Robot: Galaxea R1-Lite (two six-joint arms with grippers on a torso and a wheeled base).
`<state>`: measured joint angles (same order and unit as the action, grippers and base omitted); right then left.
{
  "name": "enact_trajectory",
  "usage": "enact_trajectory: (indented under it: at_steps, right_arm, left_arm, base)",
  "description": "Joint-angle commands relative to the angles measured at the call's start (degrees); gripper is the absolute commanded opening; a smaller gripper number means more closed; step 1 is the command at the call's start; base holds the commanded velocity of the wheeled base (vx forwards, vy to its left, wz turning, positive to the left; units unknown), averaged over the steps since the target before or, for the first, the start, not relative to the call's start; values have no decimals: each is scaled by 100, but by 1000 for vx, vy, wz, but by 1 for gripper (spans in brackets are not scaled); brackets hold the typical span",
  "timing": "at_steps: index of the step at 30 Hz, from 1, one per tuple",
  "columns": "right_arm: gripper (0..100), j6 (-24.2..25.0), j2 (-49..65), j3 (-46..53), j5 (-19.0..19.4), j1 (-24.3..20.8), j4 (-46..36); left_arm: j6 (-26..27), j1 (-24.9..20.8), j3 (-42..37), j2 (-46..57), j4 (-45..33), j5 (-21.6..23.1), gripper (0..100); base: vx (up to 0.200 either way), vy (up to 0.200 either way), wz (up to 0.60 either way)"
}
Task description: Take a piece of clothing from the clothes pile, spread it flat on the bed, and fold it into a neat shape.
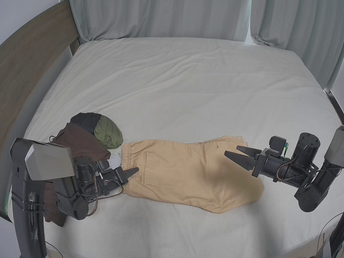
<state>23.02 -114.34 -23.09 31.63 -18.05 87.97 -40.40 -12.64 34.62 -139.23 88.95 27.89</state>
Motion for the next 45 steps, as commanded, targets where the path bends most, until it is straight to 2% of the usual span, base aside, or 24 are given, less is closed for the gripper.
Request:
enact_trajectory:
  at_steps: [1, 6, 11, 17, 24, 31, 40, 41, 45]
  right_arm:
    - [100, -78, -142, 15, 1, -23, 10]
    - [100, -192, -238, 24, 1, -23, 10]
    - [100, -192, -230, 59, -8, -75, 10]
    - [100, -192, -230, 59, -26, -111, 10]
    - [100, -192, -230, 68, -26, -190, 10]
    - [100, -192, -221, 59, -26, -198, 10]
    - [100, -192, -221, 59, -35, -286, 10]
    - [100, -201, -194, 68, -35, -304, 10]
    - [100, -201, -142, 68, -35, -383, 10]
  left_arm:
    - [199, 262, -254, 344, 17, 102, 0]
    - [674, 561, -333, 344, 17, 155, 0]
    - [700, 737, -527, 502, 17, 419, 0]
    - [700, 913, -650, 634, 17, 489, 0]
    - [726, 1317, -887, 774, 17, 823, 0]
    - [1052, 1704, -1063, 836, 8, 1148, 0]
    - [1034, 1537, -1089, 959, 8, 1166, 0]
    - [1008, 1299, -1063, 977, 8, 1113, 0]
    - [999, 983, -1045, 1117, 8, 1087, 0]
  base:
    - [0, 0, 0]
    - [0, 0, 0]
    - [0, 0, 0]
    - [0, 0, 0]
    - [0, 0, 0]
    - [0, 0, 0]
    - [0, 0, 0]
    - [0, 0, 0]
    - [0, 0, 0]
